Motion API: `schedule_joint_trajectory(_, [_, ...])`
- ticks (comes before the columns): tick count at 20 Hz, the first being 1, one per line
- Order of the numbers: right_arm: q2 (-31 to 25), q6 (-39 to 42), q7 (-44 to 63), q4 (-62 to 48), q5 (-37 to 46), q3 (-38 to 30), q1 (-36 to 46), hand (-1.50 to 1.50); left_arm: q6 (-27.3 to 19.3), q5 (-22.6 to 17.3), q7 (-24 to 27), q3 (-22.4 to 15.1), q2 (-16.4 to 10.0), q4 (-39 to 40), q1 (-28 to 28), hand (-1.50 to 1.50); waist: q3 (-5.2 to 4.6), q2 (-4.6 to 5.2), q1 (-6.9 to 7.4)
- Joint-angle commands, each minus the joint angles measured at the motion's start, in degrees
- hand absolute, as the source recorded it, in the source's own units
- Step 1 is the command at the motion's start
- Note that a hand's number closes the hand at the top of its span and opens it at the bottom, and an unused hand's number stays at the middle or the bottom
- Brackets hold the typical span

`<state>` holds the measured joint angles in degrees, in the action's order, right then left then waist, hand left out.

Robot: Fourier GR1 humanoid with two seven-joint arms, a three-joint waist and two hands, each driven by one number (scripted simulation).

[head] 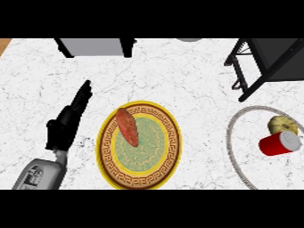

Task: Pick the can from the placemat and place it in the tiered shelf

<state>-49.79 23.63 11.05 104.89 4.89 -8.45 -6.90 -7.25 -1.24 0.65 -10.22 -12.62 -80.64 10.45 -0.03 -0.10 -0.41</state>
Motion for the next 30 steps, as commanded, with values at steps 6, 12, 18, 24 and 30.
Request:
schedule_joint_trajectory(6, [9.3, 4.6, 5.5, 2.7, 6.6, -0.8, 2.8, -1.5, 1.5, 2.6, -5.2, 1.5, 1.9, -4.4, -0.4, 0.0, 0.03, 0.05, 0.34])
schedule_joint_trajectory(12, [13.0, 7.6, 3.3, 2.7, 12.1, -2.2, 1.4, -1.5, 2.7, 4.1, -4.0, 3.5, 3.0, -3.8, -0.4, 0.0, 0.02, 0.05, 0.25])
schedule_joint_trajectory(18, [15.6, 7.5, 0.6, -0.2, 16.6, -3.4, 2.3, -1.5, 2.6, 5.6, -2.8, 1.9, 5.8, -6.1, -4.0, 0.0, 0.03, 0.04, 0.36])
schedule_joint_trajectory(24, [19.2, 8.5, 1.0, -3.3, 22.6, -0.9, 6.5, -1.5, 5.8, 5.5, -2.1, 6.0, 4.5, -1.5, 0.0, 0.0, 0.03, 0.1, 0.38])
schedule_joint_trajectory(30, [21.3, 8.4, -0.3, -2.2, 27.5, -0.4, 3.6, -1.5, 6.5, 5.9, -2.7, 7.7, 4.2, -1.4, 0.4, 0.0, 0.03, 0.08, 0.35])
